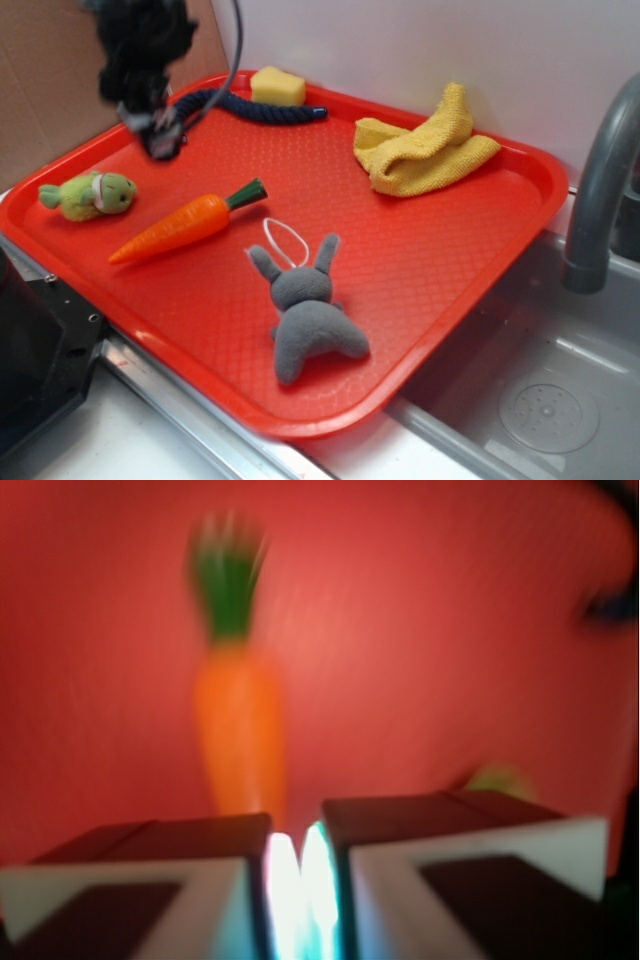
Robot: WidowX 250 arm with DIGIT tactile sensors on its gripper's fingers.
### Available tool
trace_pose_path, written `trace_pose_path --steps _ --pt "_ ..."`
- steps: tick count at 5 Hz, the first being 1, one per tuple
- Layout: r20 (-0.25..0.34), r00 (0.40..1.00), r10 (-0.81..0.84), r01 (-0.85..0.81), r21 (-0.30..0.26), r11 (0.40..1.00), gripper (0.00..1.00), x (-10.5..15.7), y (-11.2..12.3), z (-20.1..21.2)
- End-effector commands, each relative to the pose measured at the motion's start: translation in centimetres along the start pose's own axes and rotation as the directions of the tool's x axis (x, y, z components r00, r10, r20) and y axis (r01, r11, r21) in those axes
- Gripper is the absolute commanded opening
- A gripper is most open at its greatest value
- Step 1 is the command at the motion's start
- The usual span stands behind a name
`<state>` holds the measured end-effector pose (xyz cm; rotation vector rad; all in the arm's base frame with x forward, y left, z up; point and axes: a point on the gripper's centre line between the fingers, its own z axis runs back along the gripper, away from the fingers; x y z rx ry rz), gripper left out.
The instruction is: Grab the carrot.
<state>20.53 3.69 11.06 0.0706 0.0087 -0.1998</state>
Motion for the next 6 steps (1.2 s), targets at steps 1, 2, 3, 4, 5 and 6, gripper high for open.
trace_pose_path --steps 1,2,3,4,5,6 --pt "0.109 0.991 -0.071 0.069 0.019 0.997 1.0 4.1 1.8 1.9" --pt "0.111 0.953 -0.28 0.281 0.01 0.96 1.0 1.1 -0.7 0.7" --pt "0.123 0.931 -0.343 0.345 0.008 0.939 1.0 -1.7 -2.9 0.7" --pt "0.09 0.921 -0.378 0.382 -0.023 0.924 1.0 -3.8 -3.8 -0.7" --pt "0.084 0.912 -0.401 0.405 -0.042 0.913 1.0 -3.9 -3.4 -2.0" --pt "0.083 0.915 -0.395 0.4 -0.053 0.915 1.0 -3.3 -3.4 -3.3"
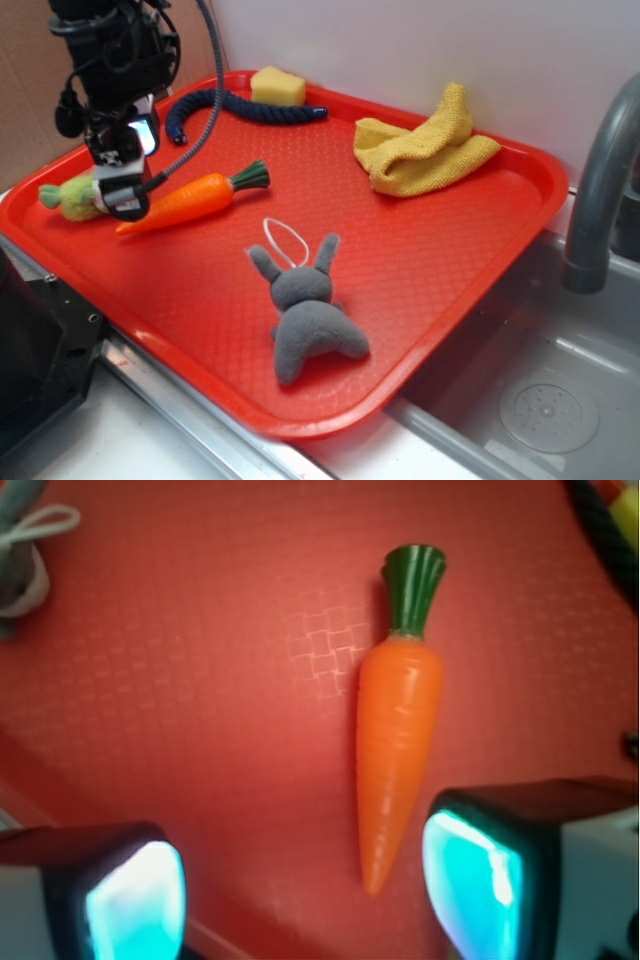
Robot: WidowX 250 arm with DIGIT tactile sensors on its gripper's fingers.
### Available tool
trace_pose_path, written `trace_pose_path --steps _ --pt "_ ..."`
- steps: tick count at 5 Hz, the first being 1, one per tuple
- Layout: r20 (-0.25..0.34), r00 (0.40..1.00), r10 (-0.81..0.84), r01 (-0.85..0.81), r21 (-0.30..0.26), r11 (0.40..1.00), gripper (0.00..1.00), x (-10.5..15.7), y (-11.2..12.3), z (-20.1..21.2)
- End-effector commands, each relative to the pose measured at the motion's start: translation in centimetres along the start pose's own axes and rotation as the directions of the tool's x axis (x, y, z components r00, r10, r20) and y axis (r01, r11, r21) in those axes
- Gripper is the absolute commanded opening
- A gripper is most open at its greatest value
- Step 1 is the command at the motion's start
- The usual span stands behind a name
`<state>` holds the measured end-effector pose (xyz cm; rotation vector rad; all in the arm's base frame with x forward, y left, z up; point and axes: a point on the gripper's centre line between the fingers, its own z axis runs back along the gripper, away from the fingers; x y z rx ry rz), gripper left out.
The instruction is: Grab the carrot.
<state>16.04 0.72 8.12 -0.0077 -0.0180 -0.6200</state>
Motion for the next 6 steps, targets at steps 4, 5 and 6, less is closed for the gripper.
trace_pose_path --steps 4,5,6 --pt "-0.064 0.998 0.011 -0.013 -0.024 1.0 1.0 1.9 -0.7 -5.3" --pt "-0.075 0.995 0.073 -0.074 -0.016 0.997 1.0 2.2 -0.9 -4.4" --pt "-0.059 0.988 0.144 -0.143 0.021 0.989 1.0 1.6 -1.3 -1.0"
